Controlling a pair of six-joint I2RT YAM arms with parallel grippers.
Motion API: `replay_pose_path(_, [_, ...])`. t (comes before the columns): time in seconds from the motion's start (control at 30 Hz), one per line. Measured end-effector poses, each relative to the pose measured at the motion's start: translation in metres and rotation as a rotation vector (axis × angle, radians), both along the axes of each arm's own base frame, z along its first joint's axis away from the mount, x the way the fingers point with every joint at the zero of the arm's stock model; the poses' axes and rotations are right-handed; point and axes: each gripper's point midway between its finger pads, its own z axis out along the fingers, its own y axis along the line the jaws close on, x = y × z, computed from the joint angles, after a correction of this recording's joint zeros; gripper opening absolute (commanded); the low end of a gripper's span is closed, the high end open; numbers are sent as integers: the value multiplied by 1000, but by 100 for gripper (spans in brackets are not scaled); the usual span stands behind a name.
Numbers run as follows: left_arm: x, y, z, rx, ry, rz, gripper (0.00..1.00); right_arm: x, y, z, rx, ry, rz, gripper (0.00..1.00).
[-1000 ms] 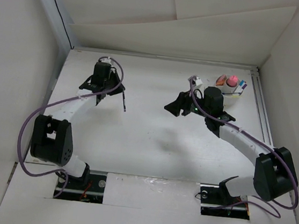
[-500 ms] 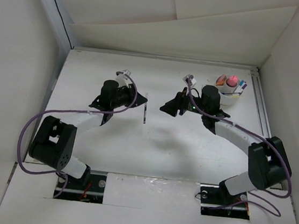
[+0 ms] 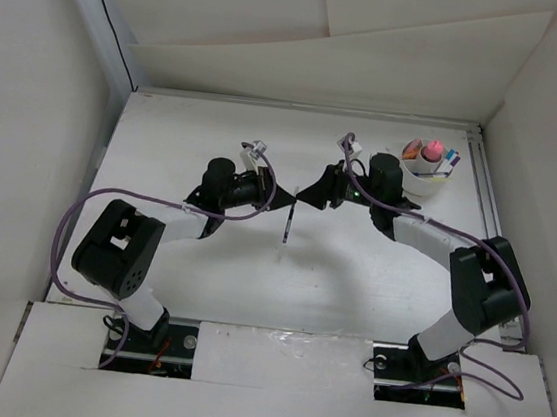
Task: Sort the stationery into containers
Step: Place the pen in the storage box.
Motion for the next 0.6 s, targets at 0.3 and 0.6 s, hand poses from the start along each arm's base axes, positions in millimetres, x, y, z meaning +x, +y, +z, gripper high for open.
replay_pose_path(0.3, [-12, -12, 4, -26, -15, -67, 0, 9, 5, -5, 10, 20, -2, 51])
replay_pose_path(0.6, [-18, -16, 7, -37, -21, -98, 0, 14, 8, -4, 37, 25, -9, 33])
